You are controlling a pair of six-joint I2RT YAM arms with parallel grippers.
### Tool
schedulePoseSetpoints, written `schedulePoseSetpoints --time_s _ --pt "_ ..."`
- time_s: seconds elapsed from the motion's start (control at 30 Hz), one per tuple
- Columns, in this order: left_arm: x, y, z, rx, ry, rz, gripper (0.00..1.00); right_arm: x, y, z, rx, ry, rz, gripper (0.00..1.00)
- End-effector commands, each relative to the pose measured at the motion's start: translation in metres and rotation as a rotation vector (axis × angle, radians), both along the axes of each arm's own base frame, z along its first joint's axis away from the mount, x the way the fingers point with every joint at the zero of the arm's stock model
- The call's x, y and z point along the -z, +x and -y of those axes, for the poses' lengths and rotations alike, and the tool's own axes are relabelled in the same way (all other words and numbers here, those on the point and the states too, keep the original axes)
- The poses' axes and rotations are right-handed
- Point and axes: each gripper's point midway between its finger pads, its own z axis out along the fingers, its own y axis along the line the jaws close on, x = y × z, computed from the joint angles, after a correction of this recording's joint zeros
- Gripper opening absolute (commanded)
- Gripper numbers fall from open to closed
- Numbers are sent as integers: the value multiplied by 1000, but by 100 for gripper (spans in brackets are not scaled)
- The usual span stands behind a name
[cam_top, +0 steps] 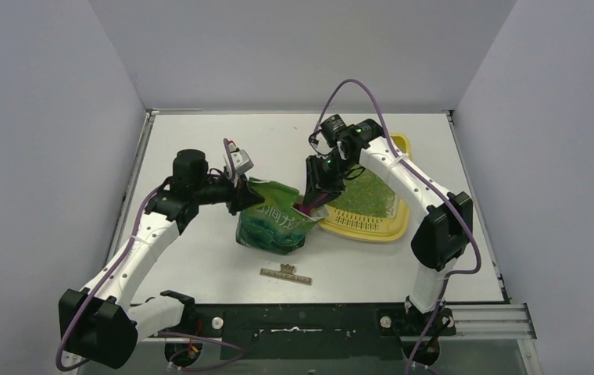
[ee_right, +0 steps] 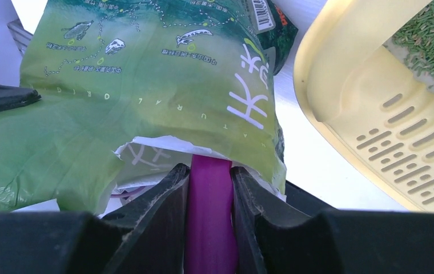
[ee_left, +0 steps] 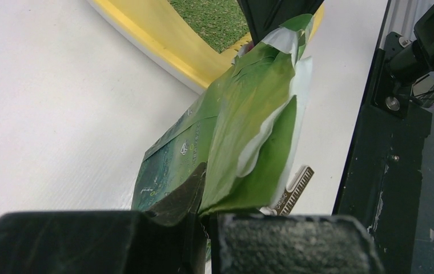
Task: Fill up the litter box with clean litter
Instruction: 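Scoop the cat litter from the cat litter bag.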
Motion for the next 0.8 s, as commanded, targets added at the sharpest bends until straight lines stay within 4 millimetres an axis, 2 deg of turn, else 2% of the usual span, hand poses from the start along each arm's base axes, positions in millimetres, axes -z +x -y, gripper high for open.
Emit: schedulePoseSetpoints --time_s 0.0,0.03,0.17,0.33,0.5,0.63,0.77 --pt "-11 5 -1 -7 2 78 0 15 -7 -5 -26 -75 9 0" --pt "-11 6 -2 -13 4 79 1 21 -8 -8 -31 -94 11 0" --pt "-11 7 -2 -23 -2 64 22 41 -4 -18 -1 -165 36 0" --pt "-7 10 -2 -36 14 38 37 43 1 -24 30 -142 55 0" --pt "-2 12 0 -36 13 12 39 46 -2 -42 -1 -34 23 0" --pt "0 12 2 -27 8 -13 38 51 5 -48 48 28 36 0" --pt "4 10 5 -7 -1 -50 24 50 11 -53 87 125 38 0"
